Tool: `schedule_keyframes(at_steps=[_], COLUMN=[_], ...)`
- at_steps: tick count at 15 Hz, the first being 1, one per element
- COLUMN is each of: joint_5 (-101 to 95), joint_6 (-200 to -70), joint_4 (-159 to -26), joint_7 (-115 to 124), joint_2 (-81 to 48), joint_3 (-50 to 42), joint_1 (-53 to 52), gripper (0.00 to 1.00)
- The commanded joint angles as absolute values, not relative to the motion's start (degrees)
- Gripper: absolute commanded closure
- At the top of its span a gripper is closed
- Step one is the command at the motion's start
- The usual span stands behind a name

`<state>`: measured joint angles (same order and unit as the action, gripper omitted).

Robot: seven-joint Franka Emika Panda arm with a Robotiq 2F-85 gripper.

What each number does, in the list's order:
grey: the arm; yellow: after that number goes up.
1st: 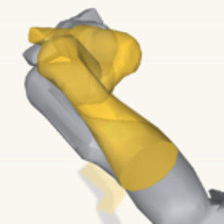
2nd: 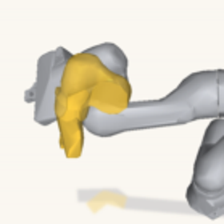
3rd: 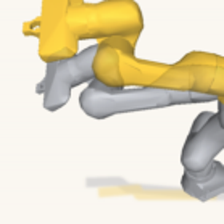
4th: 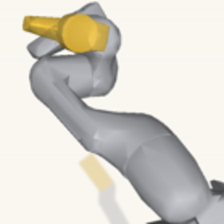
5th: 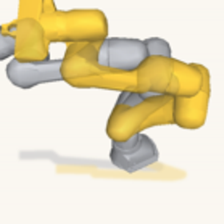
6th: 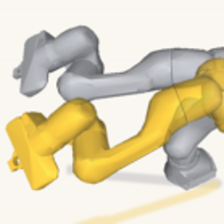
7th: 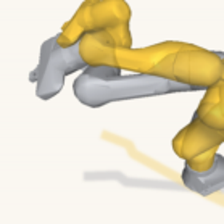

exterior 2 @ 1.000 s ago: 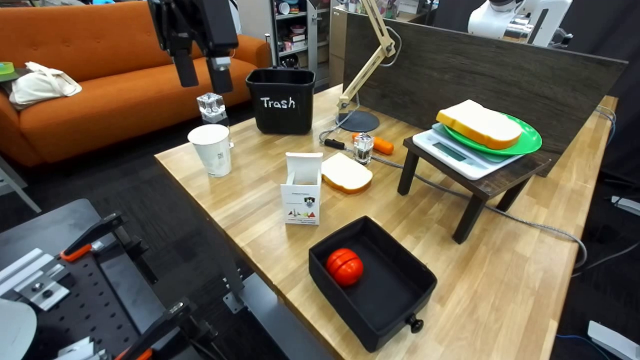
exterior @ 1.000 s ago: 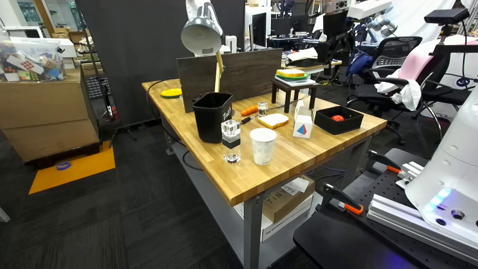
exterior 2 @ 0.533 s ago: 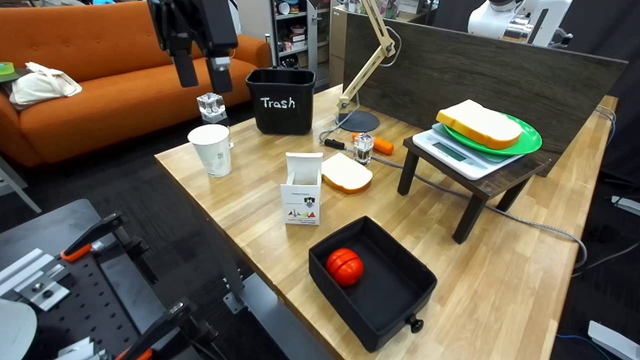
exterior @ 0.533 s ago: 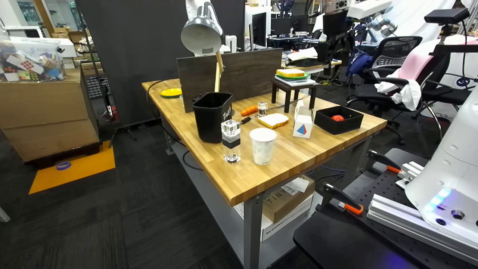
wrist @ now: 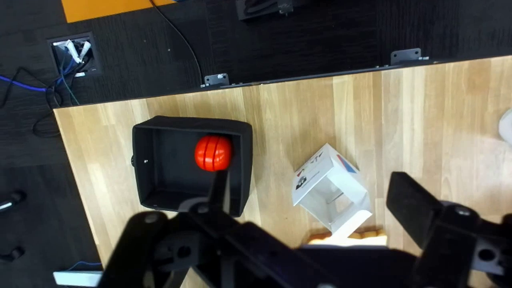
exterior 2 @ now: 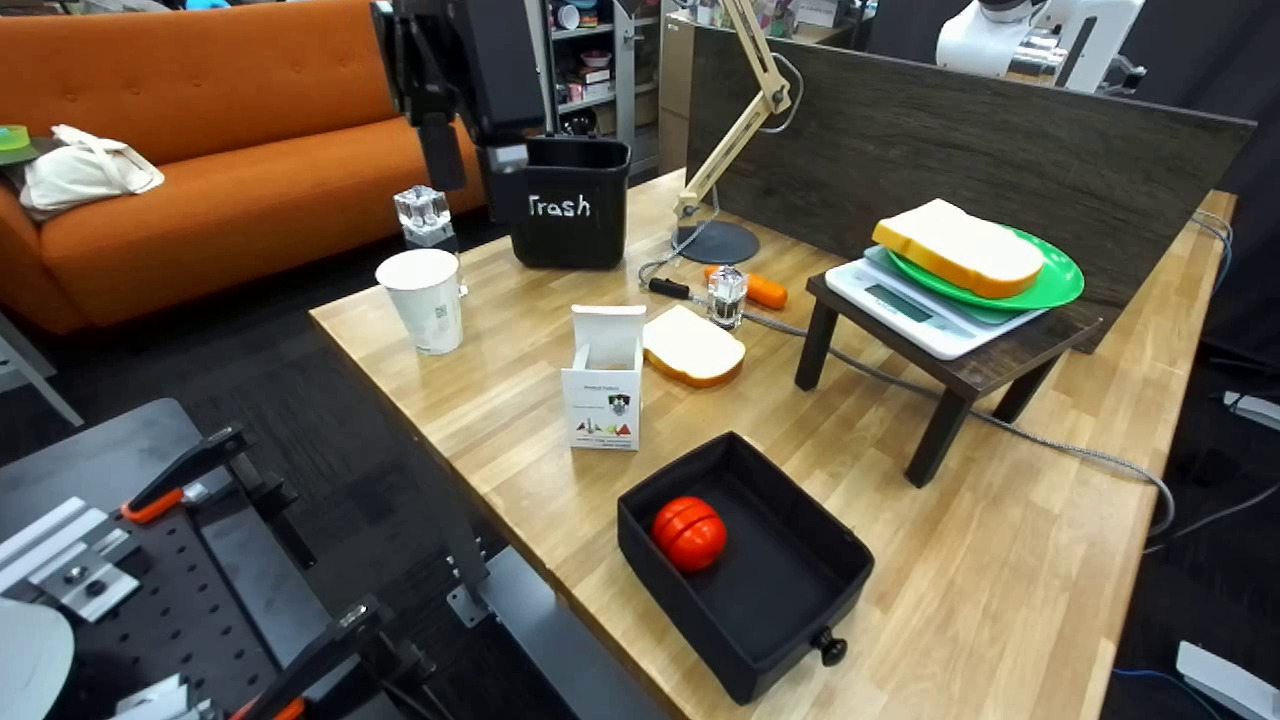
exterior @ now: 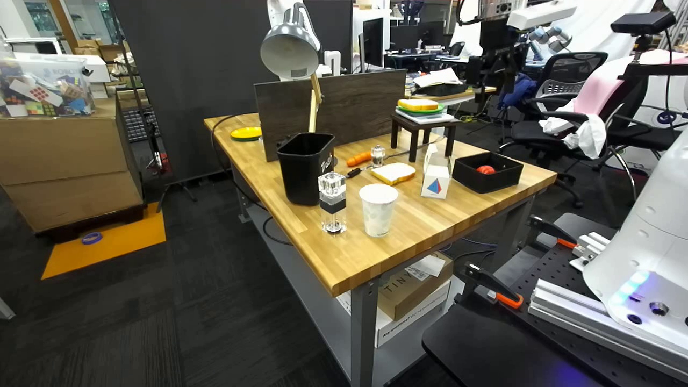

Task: Place the tomato toy on the slice of bread

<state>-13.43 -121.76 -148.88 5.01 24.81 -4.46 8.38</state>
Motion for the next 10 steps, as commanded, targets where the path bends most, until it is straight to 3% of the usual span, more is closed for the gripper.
schedule_keyframes(at_steps=[1,10], joint_5=[-16.5,-17.4], joint_6=[-125.0,-125.3], joint_4=[-146.6,-146.8], joint_7=[7.5,7.4], joint_2=[19.8,19.2], joint_3=[-4.9,-5.5], joint_1=[11.2,11.4], gripper=[0.0,0.0])
